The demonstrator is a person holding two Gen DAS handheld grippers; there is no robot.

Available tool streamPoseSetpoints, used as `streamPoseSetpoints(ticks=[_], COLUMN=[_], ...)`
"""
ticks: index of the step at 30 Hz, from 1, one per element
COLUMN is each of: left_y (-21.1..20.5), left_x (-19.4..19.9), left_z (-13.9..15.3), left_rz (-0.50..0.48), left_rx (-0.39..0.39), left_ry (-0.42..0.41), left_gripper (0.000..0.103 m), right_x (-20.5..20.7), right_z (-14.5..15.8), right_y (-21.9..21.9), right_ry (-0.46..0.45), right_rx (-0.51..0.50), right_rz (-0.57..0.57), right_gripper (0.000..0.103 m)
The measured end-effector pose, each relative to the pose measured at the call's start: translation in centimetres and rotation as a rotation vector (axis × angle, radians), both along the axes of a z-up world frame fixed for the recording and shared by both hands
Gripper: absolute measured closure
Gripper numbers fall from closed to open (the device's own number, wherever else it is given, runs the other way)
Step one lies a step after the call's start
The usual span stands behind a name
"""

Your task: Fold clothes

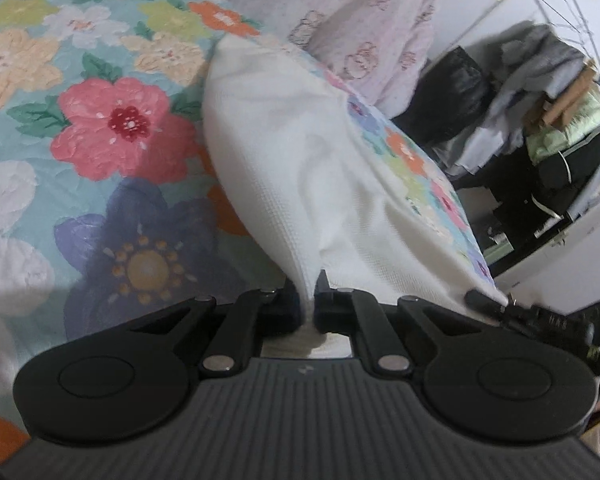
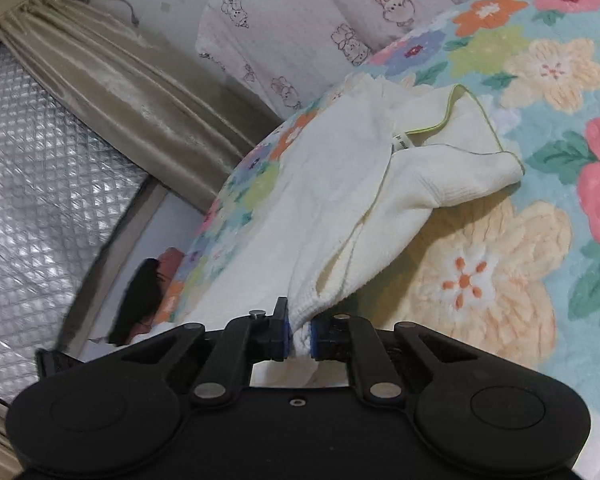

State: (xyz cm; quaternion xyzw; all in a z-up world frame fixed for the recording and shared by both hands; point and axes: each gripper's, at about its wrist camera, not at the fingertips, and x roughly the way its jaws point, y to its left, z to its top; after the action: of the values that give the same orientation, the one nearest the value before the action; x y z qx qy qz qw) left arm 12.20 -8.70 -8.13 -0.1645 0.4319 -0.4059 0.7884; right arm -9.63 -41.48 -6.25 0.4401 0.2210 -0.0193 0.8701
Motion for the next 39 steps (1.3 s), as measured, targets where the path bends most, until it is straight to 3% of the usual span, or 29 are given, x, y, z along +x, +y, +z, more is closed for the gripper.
streamPoseSetpoints(ticks=[3,6,10,15,18,22,26,29,32,35,39], left_y=[0.5,0.9,2.3,5.1,5.0,4.3,3.3,1.4,-1.1,-4.4,-9.2], left_x=[-1.5,-3.0,-5.4,-10.5,-11.1,-10.4,-8.6,-4.6,1.9,8.2,15.1], left_z=[0.9,1.6,2.9,8.2,10.4,10.5,9.4,9.9,10.4,9.8,8.1], left_rz=[0.020,0.064,0.107,0.128,0.142,0.162,0.142,0.123,0.123,0.139,0.142], left_rx=[-0.032,-0.025,-0.011,-0.054,0.008,0.058,0.064,0.066,0.065,0.119,0.184], left_ry=[-0.020,-0.039,-0.046,-0.130,-0.171,-0.168,-0.129,-0.117,-0.058,-0.033,-0.055], left_gripper=[0.098,0.098,0.098,0.098,0.098,0.098,0.097,0.097,0.097,0.097,0.097], right_x=[-0.8,-1.0,-1.8,-4.5,-5.2,-3.7,-2.4,0.5,5.5,11.4,19.7], right_z=[0.6,1.7,2.8,7.3,9.9,8.9,7.5,7.8,8.3,8.5,8.0], right_y=[0.3,1.2,2.0,2.5,3.3,3.2,2.3,0.8,-1.5,-4.3,-6.9], right_ry=[-0.064,-0.060,-0.063,-0.177,-0.145,0.025,0.072,0.071,0.084,0.114,0.229], right_rx=[0.043,-0.025,-0.037,-0.088,-0.157,-0.087,-0.101,-0.157,-0.182,-0.184,-0.301], right_rz=[-0.013,-0.004,0.012,0.045,0.091,0.091,0.039,0.039,0.018,0.004,-0.002], right_gripper=[0.091,0.091,0.091,0.091,0.091,0.090,0.090,0.090,0.090,0.090,0.090])
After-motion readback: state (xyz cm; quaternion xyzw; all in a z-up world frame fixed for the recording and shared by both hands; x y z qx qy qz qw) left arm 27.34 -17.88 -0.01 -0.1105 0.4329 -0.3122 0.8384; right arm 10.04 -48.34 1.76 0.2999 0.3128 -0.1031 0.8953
